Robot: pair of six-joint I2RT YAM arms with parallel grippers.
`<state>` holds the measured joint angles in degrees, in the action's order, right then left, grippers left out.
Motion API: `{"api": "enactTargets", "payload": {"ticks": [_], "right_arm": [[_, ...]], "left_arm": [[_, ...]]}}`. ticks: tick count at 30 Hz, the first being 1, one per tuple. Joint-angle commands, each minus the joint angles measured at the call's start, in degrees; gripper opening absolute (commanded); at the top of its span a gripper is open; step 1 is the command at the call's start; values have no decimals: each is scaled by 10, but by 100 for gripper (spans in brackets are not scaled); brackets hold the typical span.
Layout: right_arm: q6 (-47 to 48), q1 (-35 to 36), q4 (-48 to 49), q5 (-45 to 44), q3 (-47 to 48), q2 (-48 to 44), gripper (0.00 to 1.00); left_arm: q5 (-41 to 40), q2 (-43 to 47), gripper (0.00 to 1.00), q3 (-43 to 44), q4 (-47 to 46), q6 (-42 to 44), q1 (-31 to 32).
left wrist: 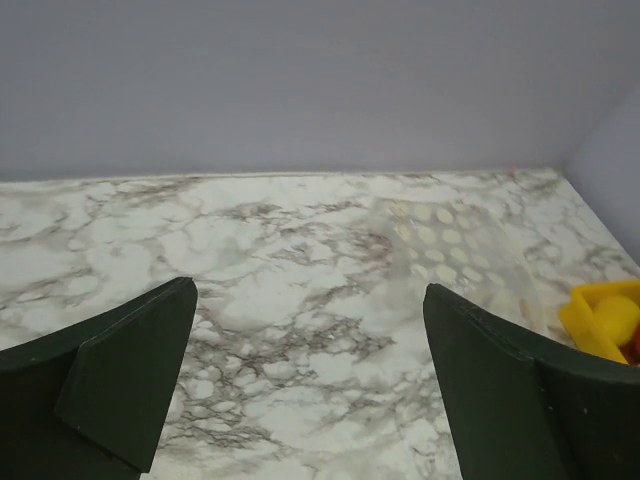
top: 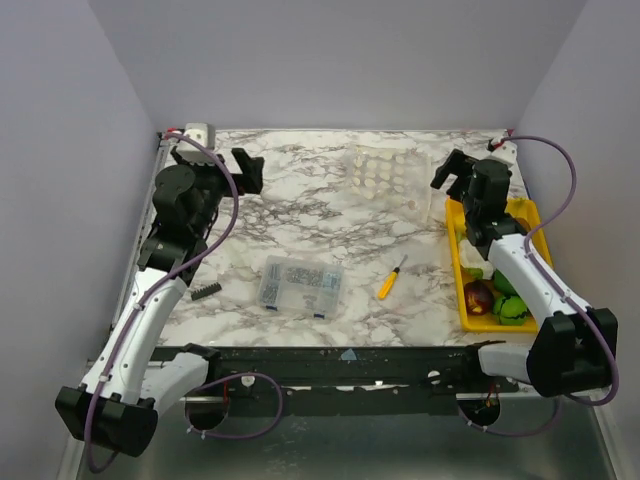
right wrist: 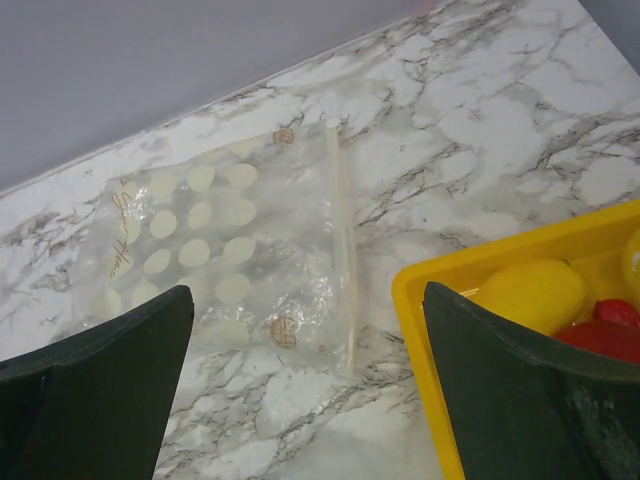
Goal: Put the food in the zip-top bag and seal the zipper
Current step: Pick up the zipper food storage bag at the center of the board.
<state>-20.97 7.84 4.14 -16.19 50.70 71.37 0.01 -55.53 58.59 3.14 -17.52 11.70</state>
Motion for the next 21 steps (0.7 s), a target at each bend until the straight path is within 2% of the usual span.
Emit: {"api": "enactTargets", "payload": {"ticks": [1, 6, 11, 18, 21], "right_arm": [[-12, 5, -8, 16, 35, 51, 100], [-39, 5, 40, 92, 44, 70, 100], [-66, 4, 31, 126, 98, 135, 100], [-121, -20, 21, 216, 183, 259, 100], [-134, -31, -27, 240, 252, 331, 97]], "left_arm": [[10, -27, 99, 25, 73, 82, 70], [57, -34, 98, 19, 78, 102, 96], [91, -41, 99, 29, 87, 102, 111], [105, -44, 99, 28, 83, 85, 112], [120, -44, 99, 29, 83, 80, 112]]}}
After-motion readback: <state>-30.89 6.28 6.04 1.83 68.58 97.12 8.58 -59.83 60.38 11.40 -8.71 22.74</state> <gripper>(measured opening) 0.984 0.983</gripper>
